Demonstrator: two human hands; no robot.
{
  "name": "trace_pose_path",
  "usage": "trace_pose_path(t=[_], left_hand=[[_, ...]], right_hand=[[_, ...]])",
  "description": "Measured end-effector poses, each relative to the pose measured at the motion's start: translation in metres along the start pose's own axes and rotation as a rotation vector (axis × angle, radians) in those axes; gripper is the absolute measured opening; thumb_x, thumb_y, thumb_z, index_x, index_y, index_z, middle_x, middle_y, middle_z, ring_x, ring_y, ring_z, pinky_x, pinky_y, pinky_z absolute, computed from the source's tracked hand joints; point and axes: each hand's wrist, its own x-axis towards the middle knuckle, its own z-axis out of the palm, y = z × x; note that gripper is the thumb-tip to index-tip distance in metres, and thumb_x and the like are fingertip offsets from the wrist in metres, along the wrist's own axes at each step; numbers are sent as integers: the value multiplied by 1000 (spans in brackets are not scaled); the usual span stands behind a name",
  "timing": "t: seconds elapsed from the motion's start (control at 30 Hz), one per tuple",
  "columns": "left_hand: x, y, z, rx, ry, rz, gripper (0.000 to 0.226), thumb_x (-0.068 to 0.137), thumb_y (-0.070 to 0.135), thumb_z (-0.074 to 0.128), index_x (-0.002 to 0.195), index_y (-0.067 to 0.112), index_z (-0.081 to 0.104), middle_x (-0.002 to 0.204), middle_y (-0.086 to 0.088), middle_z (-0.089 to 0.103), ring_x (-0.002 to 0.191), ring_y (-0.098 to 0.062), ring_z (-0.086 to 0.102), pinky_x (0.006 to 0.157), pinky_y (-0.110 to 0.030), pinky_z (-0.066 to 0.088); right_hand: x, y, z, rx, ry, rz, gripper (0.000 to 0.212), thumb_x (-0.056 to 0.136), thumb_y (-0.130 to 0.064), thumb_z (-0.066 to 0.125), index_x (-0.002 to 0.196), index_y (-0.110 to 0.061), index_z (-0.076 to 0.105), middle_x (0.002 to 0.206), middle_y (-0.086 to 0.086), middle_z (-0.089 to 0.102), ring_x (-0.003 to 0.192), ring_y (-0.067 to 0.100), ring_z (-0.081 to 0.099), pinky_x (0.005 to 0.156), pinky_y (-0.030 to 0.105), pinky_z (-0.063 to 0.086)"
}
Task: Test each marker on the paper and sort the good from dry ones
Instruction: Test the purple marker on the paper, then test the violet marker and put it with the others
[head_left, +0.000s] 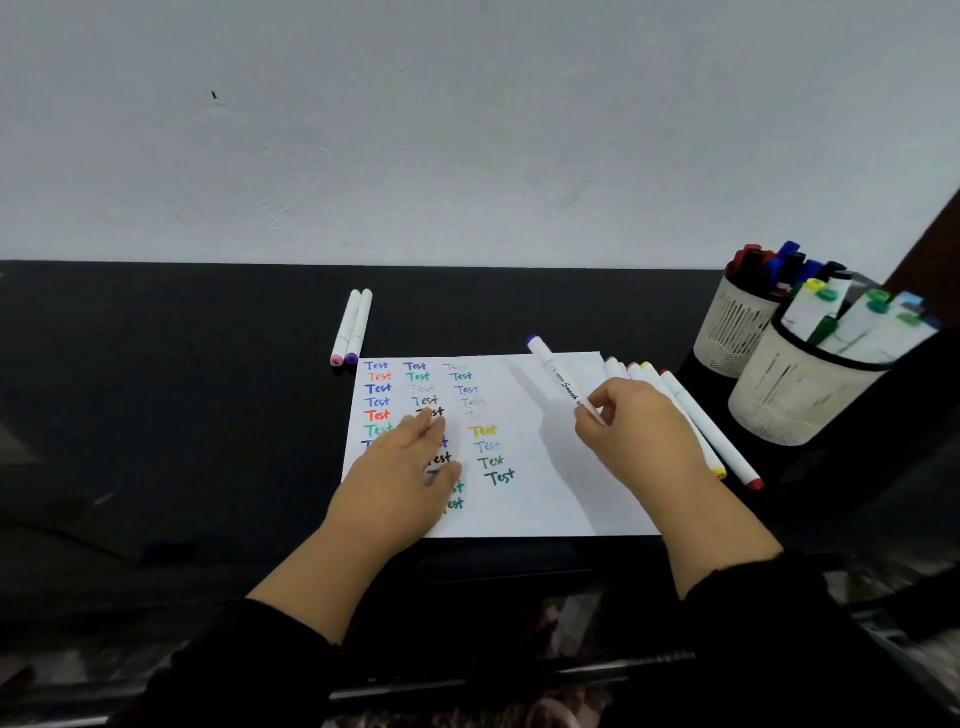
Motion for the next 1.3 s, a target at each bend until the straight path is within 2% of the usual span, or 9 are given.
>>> trace_pose_path(t=[0.1,0.2,0.4,0.67,0.87,0.97,1.1,1.17,1.3], left_hand=[[1,3,0,57,2,17,57,98,44,32,149,26,16,156,13,3,143,-6,1,113,-23,3],[-1,6,-2,67,-2,10,55,99,42,33,149,26,17,156,13,3,143,-6,2,113,-23,3],[-4,7,-3,66,-21,6,55,99,42,32,149,26,17,156,13,4,143,-6,2,113,-23,4],[-3,7,-3,112,-43,14,56,99,44,30,150,25,15,157,12,2,143,-7,1,113,-24,5],[-2,7,-4,153,-64,24,55,100,43,26,150,25,12,157,11,-1,143,-7,-1,114,-26,5],[-3,6,-4,151,-78,39,53,101,36,26,150,24,11,157,10,-2,144,-8,-2,114,-25,3],[2,1,-9,65,-158,24,53,101,26,30,150,24,11,157,10,-1,143,-7,-2,113,-25,3],[4,1,-14,25,-180,-1,56,100,29,37,150,25,12,156,14,1,143,-5,0,113,-25,6],[2,-3,-18,72,-169,-45,64,96,44,42,150,28,11,156,15,2,144,-10,5,115,-32,12]], right_hand=[[4,5,6,-111,67,74,24,93,-30,50,96,-8,60,84,5,58,71,20,51,60,27,32],[6,7,12,-232,62,79,28,95,-29,47,100,-4,59,94,10,60,73,24,51,60,27,34],[5,11,20,-349,52,56,24,96,-23,46,105,-3,56,109,13,58,94,30,60,64,29,35],[9,27,19,-389,94,55,25,97,-22,45,109,-4,55,111,13,55,94,30,57,66,31,33],[10,31,19,-400,102,44,25,96,-20,43,111,-4,56,118,13,51,96,30,56,68,33,39],[10,31,19,-410,103,31,26,97,-20,43,112,-4,55,117,13,51,98,29,54,68,32,35],[7,28,18,-389,134,-10,32,97,-24,44,117,-3,56,121,14,51,108,30,49,75,35,39],[6,24,20,-362,125,-50,33,97,-26,43,118,-4,57,122,13,52,110,30,48,80,36,41],[3,10,27,-364,76,-155,32,98,-29,40,116,-9,57,114,9,54,105,27,49,75,32,37]])
